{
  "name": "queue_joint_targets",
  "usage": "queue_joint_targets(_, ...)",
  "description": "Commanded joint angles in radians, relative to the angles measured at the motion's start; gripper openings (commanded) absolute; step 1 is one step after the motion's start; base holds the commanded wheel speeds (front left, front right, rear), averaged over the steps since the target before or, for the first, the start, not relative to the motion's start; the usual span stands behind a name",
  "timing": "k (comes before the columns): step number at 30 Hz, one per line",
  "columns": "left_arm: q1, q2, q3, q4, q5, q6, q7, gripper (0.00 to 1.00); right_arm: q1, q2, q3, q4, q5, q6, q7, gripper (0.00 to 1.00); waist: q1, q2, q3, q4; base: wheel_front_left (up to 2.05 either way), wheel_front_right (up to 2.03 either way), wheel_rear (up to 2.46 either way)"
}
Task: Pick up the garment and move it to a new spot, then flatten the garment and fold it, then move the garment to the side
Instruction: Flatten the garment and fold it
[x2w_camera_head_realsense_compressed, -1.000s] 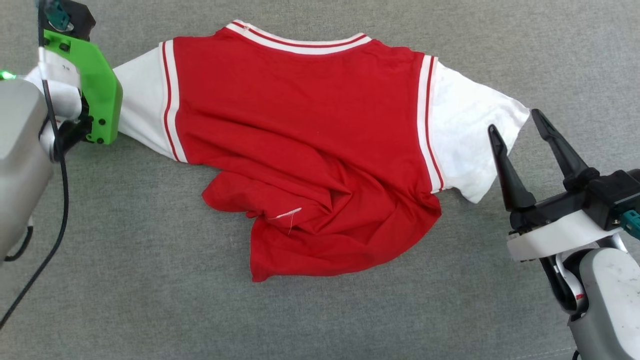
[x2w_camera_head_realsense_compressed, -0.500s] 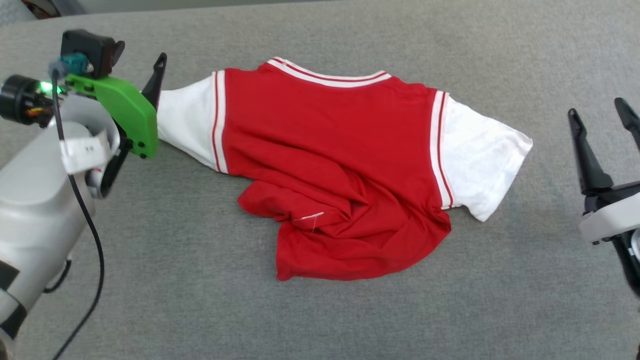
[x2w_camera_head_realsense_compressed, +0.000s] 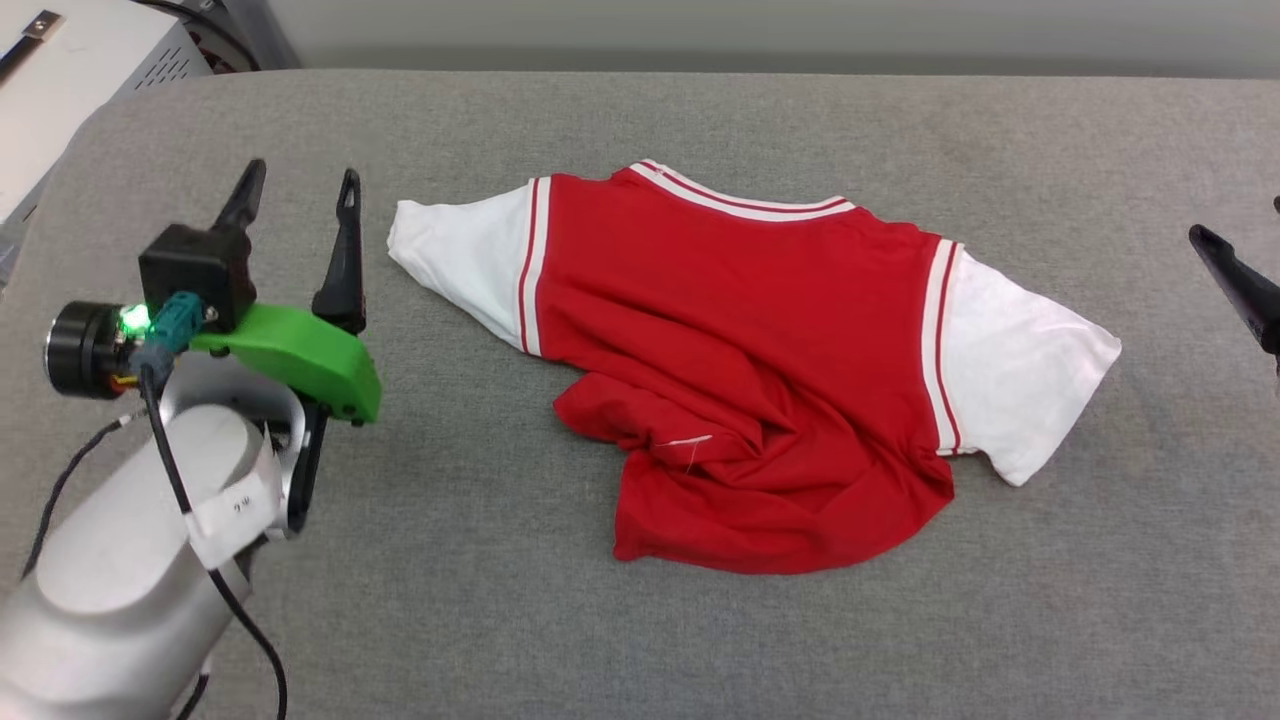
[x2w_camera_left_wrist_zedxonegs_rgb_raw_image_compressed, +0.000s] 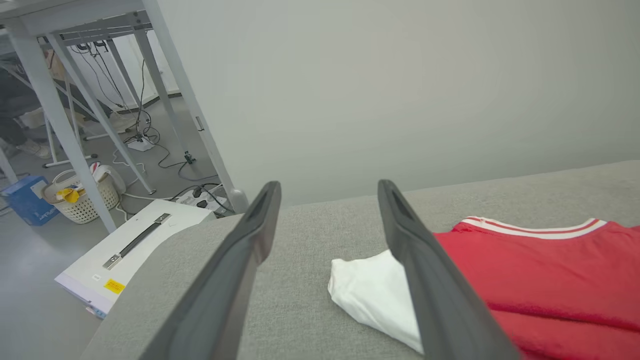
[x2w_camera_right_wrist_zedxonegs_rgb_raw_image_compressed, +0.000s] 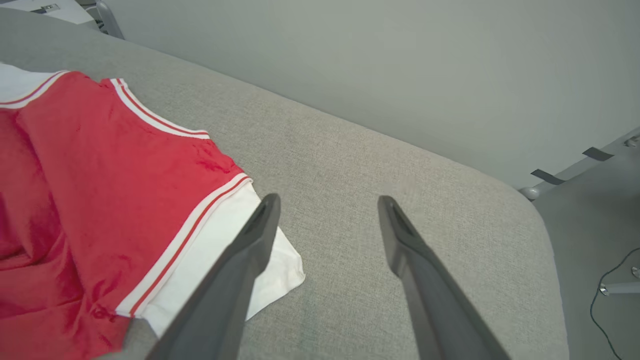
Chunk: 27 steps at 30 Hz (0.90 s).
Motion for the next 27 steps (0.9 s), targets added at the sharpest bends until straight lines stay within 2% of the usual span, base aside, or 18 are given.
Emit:
queue_joint_targets(1,0.055,-0.006,0.029,-0.034,0.034,0.022,-0.006,1.00,-0.032,-0.030,0.031,0.012,0.045,-0.001,0.070,1.00,0.0000,0.0052,0.001,0.015,0.00,0.00,0.00)
queue_joint_targets(6,0.183,-0.041,0.136,-0.143,0.124,0.064,-0.006,1.00,-0.118,-0.102,0.112,0.060,0.174,-0.001,0.323,1.00,0.0000,0.0052,0.031,0.039,0.00,0.00,0.00)
queue_joint_targets(9,0.242,-0.076,0.185,-0.182,0.174,0.064,-0.006,1.00,-0.164,-0.118,0.148,0.104,0.205,-0.001,0.430,1.00,0.0000,0.0052,0.055,0.058,0.00,0.00,0.00)
queue_joint_targets(12,0.284,-0.113,0.221,-0.199,0.216,0.048,-0.006,1.00,-0.197,-0.113,0.180,0.147,0.210,-0.001,0.489,1.00,0.0000,0.0052,0.079,0.079,0.00,0.00,0.00)
queue_joint_targets(19,0.304,-0.180,0.270,-0.189,0.287,-0.004,-0.006,1.00,-0.226,-0.073,0.223,0.267,0.178,-0.001,0.471,1.00,0.0000,0.0052,0.139,0.117,0.00,0.00,0.00)
queue_joint_targets(27,0.292,-0.240,0.328,-0.160,0.351,-0.057,-0.006,1.00,-0.162,-0.017,0.318,0.382,0.193,-0.001,0.394,1.00,0.0000,0.0052,0.181,0.130,0.00,0.00,0.00)
